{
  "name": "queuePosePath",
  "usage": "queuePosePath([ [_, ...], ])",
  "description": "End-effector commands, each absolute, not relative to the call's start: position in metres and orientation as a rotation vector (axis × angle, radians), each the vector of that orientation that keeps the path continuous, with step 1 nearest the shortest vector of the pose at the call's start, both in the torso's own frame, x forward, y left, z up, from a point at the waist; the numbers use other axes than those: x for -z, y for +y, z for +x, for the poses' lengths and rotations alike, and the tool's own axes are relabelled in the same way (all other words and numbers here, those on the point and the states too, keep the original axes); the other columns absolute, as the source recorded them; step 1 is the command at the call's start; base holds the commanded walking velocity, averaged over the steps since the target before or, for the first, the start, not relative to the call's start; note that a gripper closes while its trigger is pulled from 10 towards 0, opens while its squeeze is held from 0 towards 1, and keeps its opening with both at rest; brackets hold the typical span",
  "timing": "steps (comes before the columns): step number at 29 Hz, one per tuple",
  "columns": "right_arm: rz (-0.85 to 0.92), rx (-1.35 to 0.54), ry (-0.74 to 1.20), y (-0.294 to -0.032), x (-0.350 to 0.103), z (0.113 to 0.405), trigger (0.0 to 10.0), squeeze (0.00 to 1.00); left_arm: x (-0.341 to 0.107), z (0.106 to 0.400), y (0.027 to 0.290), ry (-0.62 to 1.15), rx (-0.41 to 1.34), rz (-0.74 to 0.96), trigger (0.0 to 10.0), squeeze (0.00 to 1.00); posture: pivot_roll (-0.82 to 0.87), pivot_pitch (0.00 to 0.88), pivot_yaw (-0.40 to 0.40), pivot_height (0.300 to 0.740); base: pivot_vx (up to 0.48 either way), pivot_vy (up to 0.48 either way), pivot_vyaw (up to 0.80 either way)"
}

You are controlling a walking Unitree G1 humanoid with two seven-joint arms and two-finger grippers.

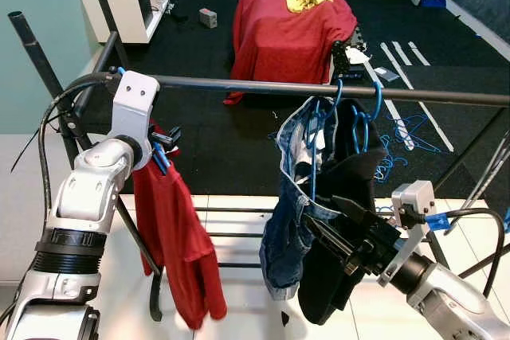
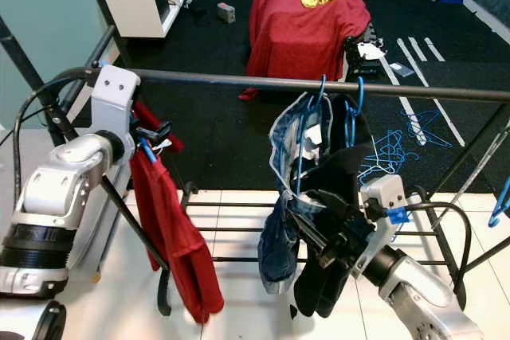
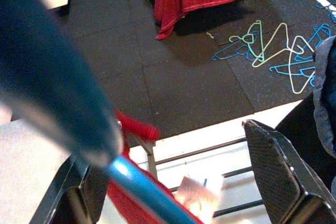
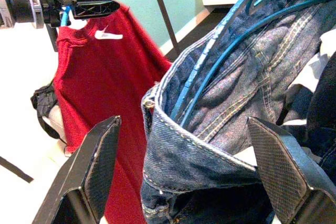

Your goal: Hang hanger

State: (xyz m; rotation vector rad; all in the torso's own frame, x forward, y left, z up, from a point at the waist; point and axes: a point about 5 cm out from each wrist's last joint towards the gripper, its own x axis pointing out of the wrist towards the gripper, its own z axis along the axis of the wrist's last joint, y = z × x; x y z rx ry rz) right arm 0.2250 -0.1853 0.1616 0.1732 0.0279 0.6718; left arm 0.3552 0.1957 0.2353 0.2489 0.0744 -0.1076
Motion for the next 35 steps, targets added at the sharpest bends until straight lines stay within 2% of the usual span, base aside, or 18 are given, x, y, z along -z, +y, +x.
queuePosePath([
  [1, 0.173, -0.663, 0.035, -0.185, -0.158, 0.224, 10.0, 0.0, -0.238, 0.355, 0.203, 0.076, 0.087, 0.236, 10.0, 0.0, -0.07, 0.16, 0.029, 0.74, 0.0, 0.0, 0.0],
  [8, 0.173, -0.663, 0.036, -0.186, -0.158, 0.224, 10.0, 0.0, -0.237, 0.355, 0.219, 0.12, 0.015, 0.214, 10.0, 0.0, -0.07, 0.161, 0.029, 0.74, 0.0, 0.0, 0.0],
  [9, 0.173, -0.663, 0.037, -0.185, -0.158, 0.224, 10.0, 0.0, -0.237, 0.355, 0.233, 0.148, -0.036, 0.199, 10.0, 0.0, -0.07, 0.161, 0.029, 0.74, 0.0, 0.0, 0.0],
  [11, 0.173, -0.663, 0.037, -0.185, -0.158, 0.224, 10.0, 0.0, -0.238, 0.355, 0.237, 0.153, -0.044, 0.194, 10.0, 0.0, -0.07, 0.161, 0.029, 0.74, 0.0, 0.0, 0.0],
  [18, 0.173, -0.662, 0.039, -0.185, -0.158, 0.224, 10.0, 0.0, -0.245, 0.351, 0.242, 0.183, 0.024, 0.172, 10.0, 0.0, -0.07, 0.163, 0.029, 0.74, 0.0, 0.0, 0.0],
  [19, 0.172, -0.661, 0.04, -0.186, -0.158, 0.224, 10.0, 0.0, -0.238, 0.347, 0.248, 0.25, 0.06, 0.252, 10.0, 0.0, -0.07, 0.164, 0.029, 0.74, 0.0, 0.0, 0.0],
  [21, 0.172, -0.66, 0.041, -0.186, -0.157, 0.224, 10.0, 0.0, -0.229, 0.343, 0.252, 0.31, 0.082, 0.296, 10.0, 0.0, -0.06, 0.163, 0.03, 0.74, 0.0, 0.0, 0.0],
  [23, 0.173, -0.663, 0.041, -0.185, -0.157, 0.224, 10.0, 0.0, -0.209, 0.339, 0.246, 0.381, 0.147, 0.298, 10.0, 0.0, -0.06, 0.164, 0.029, 0.74, 0.0, 0.0, 0.0],
  [27, 0.173, -0.666, 0.04, -0.184, -0.157, 0.225, 10.0, 0.0, -0.202, 0.338, 0.236, 0.395, 0.184, 0.268, 10.0, 0.0, -0.07, 0.162, 0.027, 0.74, 0.0, 0.0, 0.0],
  [35, 0.166, -0.662, 0.039, -0.187, -0.158, 0.225, 10.0, 0.0, -0.199, 0.342, 0.244, 0.399, 0.074, 0.334, 10.0, 0.0, -0.07, 0.15, 0.027, 0.74, 0.0, 0.0, 0.0],
])
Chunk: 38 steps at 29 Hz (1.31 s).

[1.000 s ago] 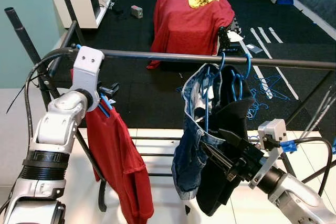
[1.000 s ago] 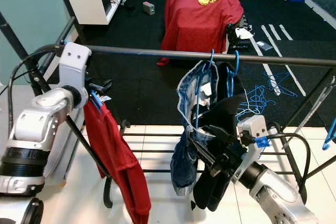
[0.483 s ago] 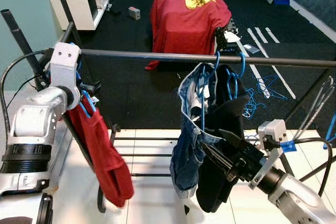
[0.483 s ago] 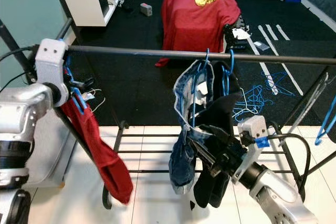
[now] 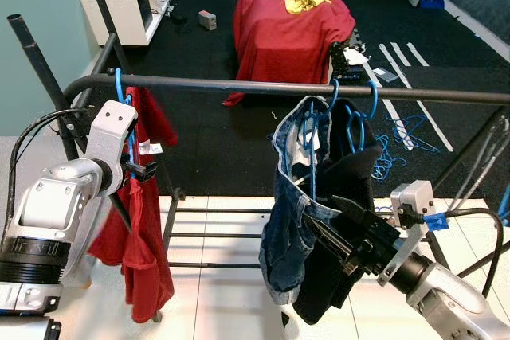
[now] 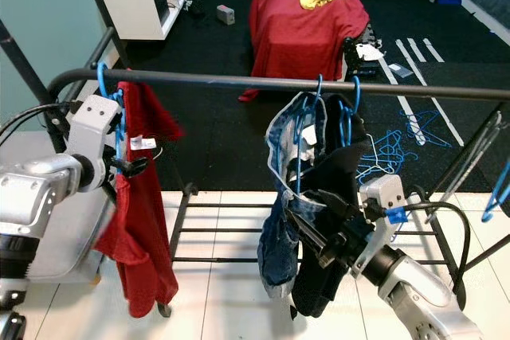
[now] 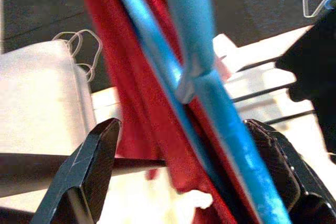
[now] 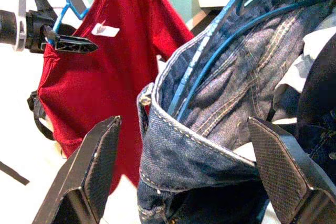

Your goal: Hang hanger

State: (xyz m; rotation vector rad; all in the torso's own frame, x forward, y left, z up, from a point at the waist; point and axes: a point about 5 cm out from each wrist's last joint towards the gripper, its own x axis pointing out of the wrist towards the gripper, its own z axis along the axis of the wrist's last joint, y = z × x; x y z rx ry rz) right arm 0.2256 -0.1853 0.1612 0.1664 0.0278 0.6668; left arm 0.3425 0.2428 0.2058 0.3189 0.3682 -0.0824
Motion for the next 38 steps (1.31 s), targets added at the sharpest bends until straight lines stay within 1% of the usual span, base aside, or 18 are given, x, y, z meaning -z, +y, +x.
queuePosePath([
  [1, 0.165, -0.662, 0.039, -0.187, -0.158, 0.225, 10.0, 0.0, -0.202, 0.344, 0.242, 0.374, 0.064, 0.333, 10.0, 0.0, -0.07, 0.148, 0.027, 0.74, 0.0, 0.0, 0.0],
  [3, 0.164, -0.664, 0.039, -0.187, -0.158, 0.225, 10.0, 0.0, -0.215, 0.349, 0.234, 0.291, 0.069, 0.293, 10.0, 0.0, -0.07, 0.145, 0.027, 0.74, 0.0, 0.0, 0.0],
  [4, 0.164, -0.664, 0.039, -0.187, -0.158, 0.225, 10.0, 0.0, -0.215, 0.349, 0.234, 0.291, 0.069, 0.293, 10.0, 0.0, -0.07, 0.145, 0.027, 0.74, 0.0, 0.0, 0.0],
  [6, 0.163, -0.666, 0.04, -0.186, -0.158, 0.225, 10.0, 0.0, -0.23, 0.353, 0.237, 0.21, 0.008, 0.253, 10.0, 0.0, -0.08, 0.142, 0.027, 0.74, 0.0, 0.0, 0.0],
  [12, 0.162, -0.663, 0.041, -0.187, -0.158, 0.225, 10.0, 0.0, -0.235, 0.351, 0.251, 0.202, -0.072, 0.264, 10.0, 0.0, -0.07, 0.143, 0.029, 0.74, 0.0, 0.0, 0.0],
  [18, 0.165, -0.664, 0.046, -0.187, -0.156, 0.225, 10.0, 0.0, -0.24, 0.35, 0.251, 0.175, -0.076, 0.261, 10.0, 0.0, -0.07, 0.151, 0.023, 0.74, 0.0, 0.0, 0.0],
  [21, 0.166, -0.666, 0.048, -0.186, -0.156, 0.225, 10.0, 0.0, -0.244, 0.349, 0.253, 0.154, -0.091, 0.285, 10.0, 0.0, -0.07, 0.153, 0.02, 0.74, 0.0, 0.0, 0.0],
  [22, 0.167, -0.667, 0.049, -0.186, -0.156, 0.226, 10.0, 0.0, -0.252, 0.35, 0.246, 0.086, -0.058, 0.295, 10.0, 0.0, -0.07, 0.154, 0.019, 0.74, 0.0, 0.0, 0.0],
  [23, 0.167, -0.667, 0.049, -0.186, -0.156, 0.226, 10.0, 0.0, -0.252, 0.35, 0.246, 0.086, -0.058, 0.295, 10.0, 0.0, -0.07, 0.154, 0.019, 0.74, 0.0, 0.0, 0.0],
  [25, 0.168, -0.667, 0.049, -0.186, -0.155, 0.226, 10.0, 0.0, -0.264, 0.35, 0.235, -0.004, -0.001, 0.274, 10.0, 0.0, -0.07, 0.153, 0.018, 0.74, 0.0, 0.0, 0.0],
  [26, 0.168, -0.667, 0.049, -0.186, -0.155, 0.226, 10.0, 0.0, -0.264, 0.35, 0.235, -0.004, -0.001, 0.274, 10.0, 0.0, -0.07, 0.153, 0.018, 0.74, 0.0, 0.0, 0.0],
  [29, 0.168, -0.667, 0.049, -0.187, -0.155, 0.226, 10.0, 0.0, -0.279, 0.35, 0.225, -0.104, 0.03, 0.246, 10.0, 0.0, -0.07, 0.153, 0.019, 0.74, 0.0, 0.0, 0.0],
  [34, 0.168, -0.665, 0.049, -0.187, -0.155, 0.226, 10.0, 0.0, -0.28, 0.35, 0.224, -0.105, 0.032, 0.248, 10.0, 0.0, -0.07, 0.154, 0.019, 0.74, 0.0, 0.0, 0.0],
  [37, 0.167, -0.662, 0.047, -0.188, -0.156, 0.226, 10.0, 0.0, -0.267, 0.351, 0.223, -0.028, 0.024, 0.278, 10.0, 0.0, -0.07, 0.154, 0.021, 0.74, 0.0, 0.0, 0.0],
  [38, 0.167, -0.662, 0.047, -0.188, -0.156, 0.226, 10.0, 0.0, -0.267, 0.351, 0.223, -0.028, 0.024, 0.278, 10.0, 0.0, -0.07, 0.154, 0.021, 0.74, 0.0, 0.0, 0.0],
])
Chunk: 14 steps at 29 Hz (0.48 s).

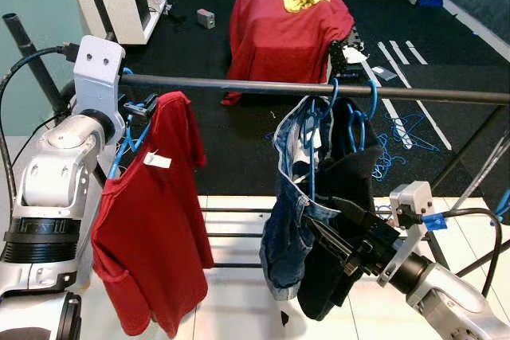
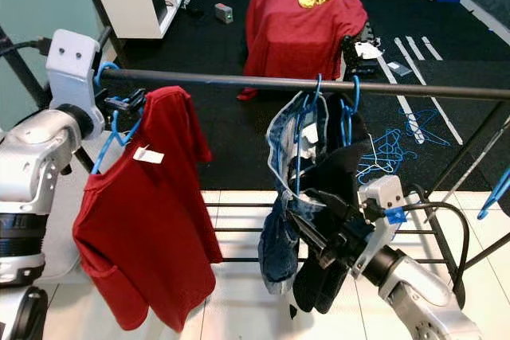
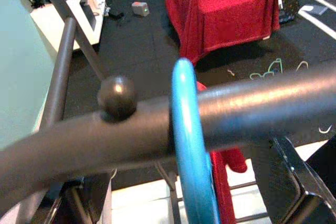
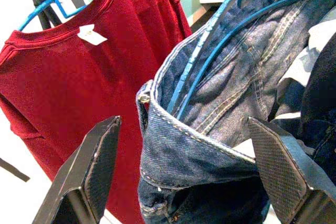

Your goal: Hang hanger

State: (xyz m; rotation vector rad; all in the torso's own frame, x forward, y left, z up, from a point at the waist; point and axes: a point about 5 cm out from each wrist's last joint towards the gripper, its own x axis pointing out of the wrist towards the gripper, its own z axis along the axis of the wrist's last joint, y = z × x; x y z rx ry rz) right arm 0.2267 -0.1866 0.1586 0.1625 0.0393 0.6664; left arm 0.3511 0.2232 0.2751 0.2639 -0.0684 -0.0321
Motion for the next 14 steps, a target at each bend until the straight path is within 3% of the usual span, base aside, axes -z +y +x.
queuePosePath([
  [1, 0.167, -0.662, 0.047, -0.188, -0.156, 0.226, 10.0, 0.0, -0.267, 0.351, 0.223, -0.028, 0.024, 0.278, 10.0, 0.0, -0.07, 0.154, 0.021, 0.74, 0.0, 0.0, 0.0],
  [7, 0.166, -0.66, 0.045, -0.188, -0.157, 0.226, 10.0, 0.0, -0.242, 0.352, 0.216, 0.099, 0.042, 0.304, 10.0, 0.0, -0.07, 0.155, 0.023, 0.74, 0.0, 0.0, 0.0],
  [14, 0.167, -0.657, 0.044, -0.188, -0.157, 0.226, 10.0, 0.0, -0.238, 0.353, 0.217, 0.123, 0.041, 0.318, 10.0, 0.0, -0.07, 0.156, 0.025, 0.74, 0.0, 0.0, 0.0],
])
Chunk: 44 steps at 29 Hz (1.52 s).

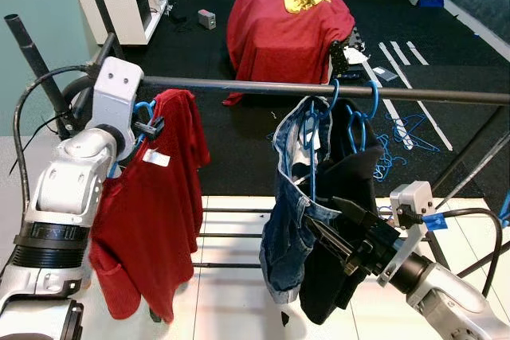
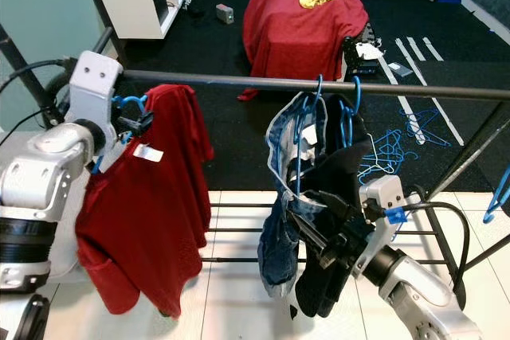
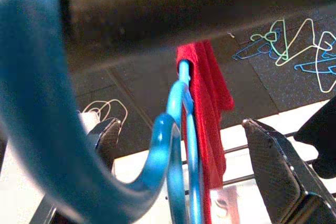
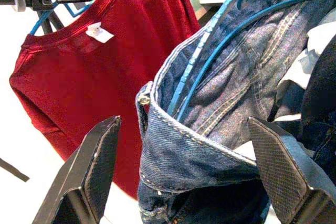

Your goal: Hang hanger

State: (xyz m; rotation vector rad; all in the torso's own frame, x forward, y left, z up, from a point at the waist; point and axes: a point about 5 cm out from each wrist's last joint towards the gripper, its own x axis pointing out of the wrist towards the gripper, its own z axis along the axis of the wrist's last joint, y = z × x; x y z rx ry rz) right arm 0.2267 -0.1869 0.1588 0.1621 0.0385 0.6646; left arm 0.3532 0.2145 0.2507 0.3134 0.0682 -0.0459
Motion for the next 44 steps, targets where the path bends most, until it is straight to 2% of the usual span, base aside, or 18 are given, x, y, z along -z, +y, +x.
queuePosePath([
  [1, 0.167, -0.657, 0.043, -0.188, -0.157, 0.226, 10.0, 0.0, -0.238, 0.353, 0.217, 0.126, 0.043, 0.319, 10.0, 0.0, -0.07, 0.156, 0.027, 0.74, 0.0, 0.0, 0.0],
  [3, 0.167, -0.656, 0.044, -0.187, -0.157, 0.226, 10.0, 0.0, -0.237, 0.353, 0.216, 0.133, 0.053, 0.321, 10.0, 0.0, -0.07, 0.156, 0.027, 0.74, 0.0, 0.0, 0.0],
  [4, 0.168, -0.657, 0.045, -0.187, -0.156, 0.225, 10.0, 0.0, -0.235, 0.352, 0.214, 0.138, 0.064, 0.32, 0.0, 0.0, -0.07, 0.157, 0.027, 0.74, 0.0, 0.0, 0.0],
  [27, 0.16, -0.664, 0.052, -0.188, -0.154, 0.226, 10.0, 0.0, -0.246, 0.352, 0.233, 0.123, 0.013, 0.325, 0.0, 0.0, -0.07, 0.139, 0.022, 0.74, 0.0, 0.0, 0.0],
  [35, 0.161, -0.664, 0.053, -0.187, -0.154, 0.226, 10.0, 0.0, -0.273, 0.35, 0.232, -0.008, 0.118, 0.224, 0.0, 0.0, -0.07, 0.148, 0.022, 0.74, 0.0, 0.0, 0.0],
  [36, 0.162, -0.664, 0.053, -0.187, -0.154, 0.226, 10.0, 0.0, -0.283, 0.347, 0.235, -0.053, 0.17, 0.196, 1.5, 0.0, -0.07, 0.148, 0.022, 0.74, 0.0, 0.0, 0.0],
  [37, 0.162, -0.664, 0.053, -0.187, -0.154, 0.226, 10.0, 0.0, -0.289, 0.343, 0.237, -0.081, 0.232, 0.184, 6.7, 0.0, -0.07, 0.152, 0.02, 0.74, 0.0, 0.0, 0.0],
  [38, 0.162, -0.664, 0.053, -0.187, -0.154, 0.226, 10.0, 0.0, -0.289, 0.343, 0.237, -0.081, 0.232, 0.184, 6.7, 0.0, -0.07, 0.152, 0.02, 0.74, 0.0, 0.0, 0.0],
  [39, 0.162, -0.663, 0.054, -0.187, -0.153, 0.226, 10.0, 0.0, -0.29, 0.339, 0.24, -0.089, 0.275, 0.21, 10.0, 0.0, -0.06, 0.152, 0.018, 0.74, 0.0, 0.0, 0.0],
  [44, 0.163, -0.666, 0.056, -0.186, -0.153, 0.226, 10.0, 0.0, -0.286, 0.333, 0.249, -0.084, 0.312, 0.222, 10.0, 0.0, -0.06, 0.157, 0.018, 0.74, 0.0, 0.0, 0.0],
])
